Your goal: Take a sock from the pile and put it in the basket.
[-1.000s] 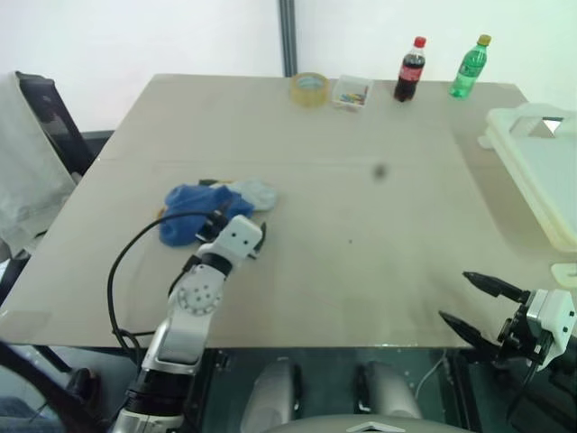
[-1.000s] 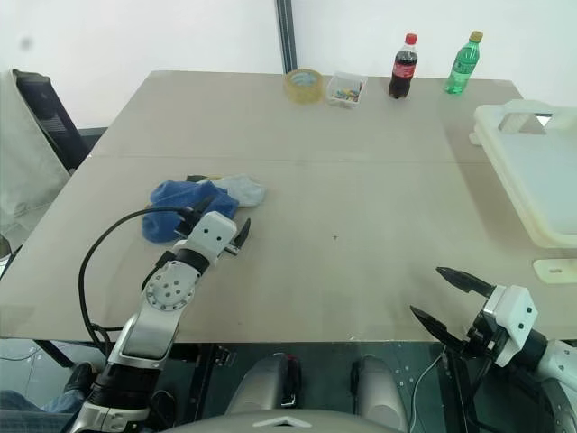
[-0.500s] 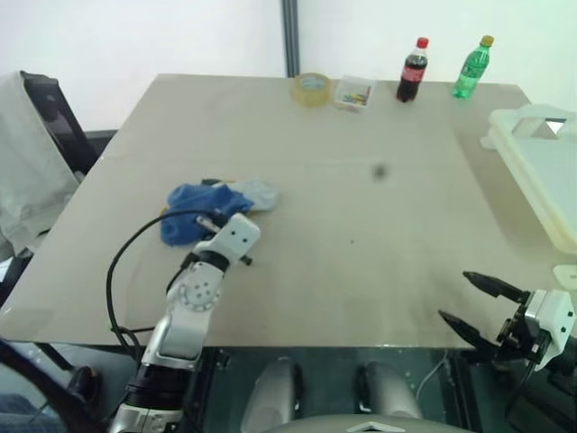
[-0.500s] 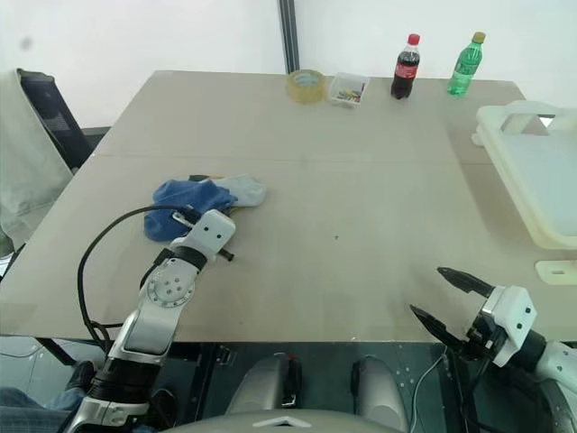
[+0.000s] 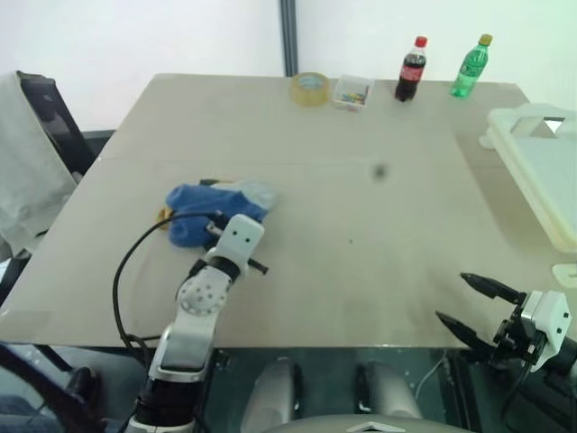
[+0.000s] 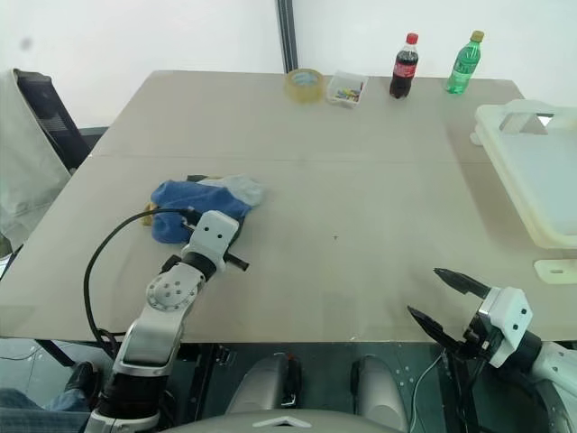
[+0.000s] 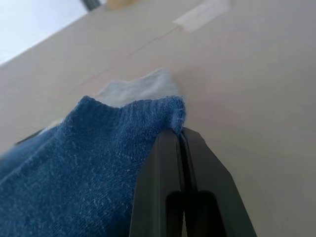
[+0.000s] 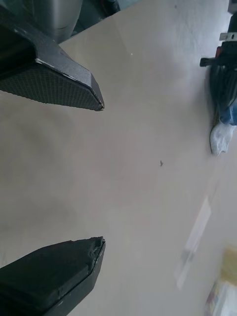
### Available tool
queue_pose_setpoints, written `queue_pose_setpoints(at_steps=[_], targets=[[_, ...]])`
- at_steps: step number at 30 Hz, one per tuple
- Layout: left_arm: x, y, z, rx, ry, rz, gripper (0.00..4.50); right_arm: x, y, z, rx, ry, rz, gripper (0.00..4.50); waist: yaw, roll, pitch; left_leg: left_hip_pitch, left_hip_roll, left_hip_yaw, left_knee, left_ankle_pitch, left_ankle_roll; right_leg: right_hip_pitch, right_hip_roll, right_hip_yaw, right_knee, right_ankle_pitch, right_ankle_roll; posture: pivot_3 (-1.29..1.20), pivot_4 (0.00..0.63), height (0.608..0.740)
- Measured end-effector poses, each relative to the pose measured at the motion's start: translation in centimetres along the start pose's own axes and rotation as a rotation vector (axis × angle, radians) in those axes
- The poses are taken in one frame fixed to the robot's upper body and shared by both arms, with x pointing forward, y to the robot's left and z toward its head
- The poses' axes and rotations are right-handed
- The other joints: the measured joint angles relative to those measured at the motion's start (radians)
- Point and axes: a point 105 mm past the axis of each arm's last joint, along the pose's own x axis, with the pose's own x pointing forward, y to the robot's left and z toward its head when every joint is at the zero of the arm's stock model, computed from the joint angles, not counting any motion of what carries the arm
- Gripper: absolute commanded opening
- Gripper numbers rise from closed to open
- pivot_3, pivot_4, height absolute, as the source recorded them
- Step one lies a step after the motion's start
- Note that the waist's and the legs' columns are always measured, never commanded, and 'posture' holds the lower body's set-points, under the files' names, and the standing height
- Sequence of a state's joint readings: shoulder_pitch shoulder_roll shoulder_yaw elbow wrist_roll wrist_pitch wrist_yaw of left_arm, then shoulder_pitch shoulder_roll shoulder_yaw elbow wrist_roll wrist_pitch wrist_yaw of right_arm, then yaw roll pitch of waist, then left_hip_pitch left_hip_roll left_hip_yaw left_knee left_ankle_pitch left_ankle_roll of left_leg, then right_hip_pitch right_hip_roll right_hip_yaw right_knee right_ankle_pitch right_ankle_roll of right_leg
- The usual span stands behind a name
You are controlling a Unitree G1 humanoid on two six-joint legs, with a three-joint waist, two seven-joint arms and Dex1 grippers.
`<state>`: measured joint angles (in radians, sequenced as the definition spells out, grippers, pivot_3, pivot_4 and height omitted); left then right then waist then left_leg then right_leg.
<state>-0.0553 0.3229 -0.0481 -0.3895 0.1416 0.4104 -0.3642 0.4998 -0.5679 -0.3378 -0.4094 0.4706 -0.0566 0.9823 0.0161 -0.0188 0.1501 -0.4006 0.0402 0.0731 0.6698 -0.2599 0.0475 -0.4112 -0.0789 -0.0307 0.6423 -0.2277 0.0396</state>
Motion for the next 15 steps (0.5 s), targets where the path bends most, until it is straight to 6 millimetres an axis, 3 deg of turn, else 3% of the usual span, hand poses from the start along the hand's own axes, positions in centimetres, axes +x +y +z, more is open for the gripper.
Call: queue_pose_setpoints(at_steps=[4,10,13,15], targets=[[0.2,-0.6,0.4,-0.046,0.037,-0.044,0.07,0.1,0.1,0.0,0.003,-0.001,0.001,4.20,0.001,0.000,0.000,0.000,0.000,0.000,0.000,0.000,0.000,0.000,0.001,0.000,0.000,-0.001,0.001,0.00,0.150,0.740],[2.2,-2.7,1.8,-0.074,0.053,-0.122,0.07,0.2,0.0,0.0,-0.001,-0.004,-0.001,4.20,0.002,0.000,0.000,0.000,-0.002,0.000,0.001,0.000,0.000,0.001,0.001,0.001,0.000,0.000,0.001,0.00,0.150,0.740],[3.4,-4.6,1.6,-0.123,0.089,-0.177,0.07,0.2,-0.1,0.0,-0.007,0.001,-0.002,4.20,0.001,-0.001,0.000,0.000,-0.002,-0.001,0.000,0.000,0.000,0.000,0.002,0.001,0.000,0.000,0.001,0.00,0.150,0.740],[4.6,-7.0,1.7,-0.177,0.139,-0.233,0.07,0.2,-0.2,0.1,-0.013,0.004,-0.009,4.20,0.002,-0.001,0.001,-0.001,-0.003,-0.001,0.001,0.000,0.000,0.000,0.002,0.000,0.000,-0.001,0.003,0.00,0.150,0.740]])
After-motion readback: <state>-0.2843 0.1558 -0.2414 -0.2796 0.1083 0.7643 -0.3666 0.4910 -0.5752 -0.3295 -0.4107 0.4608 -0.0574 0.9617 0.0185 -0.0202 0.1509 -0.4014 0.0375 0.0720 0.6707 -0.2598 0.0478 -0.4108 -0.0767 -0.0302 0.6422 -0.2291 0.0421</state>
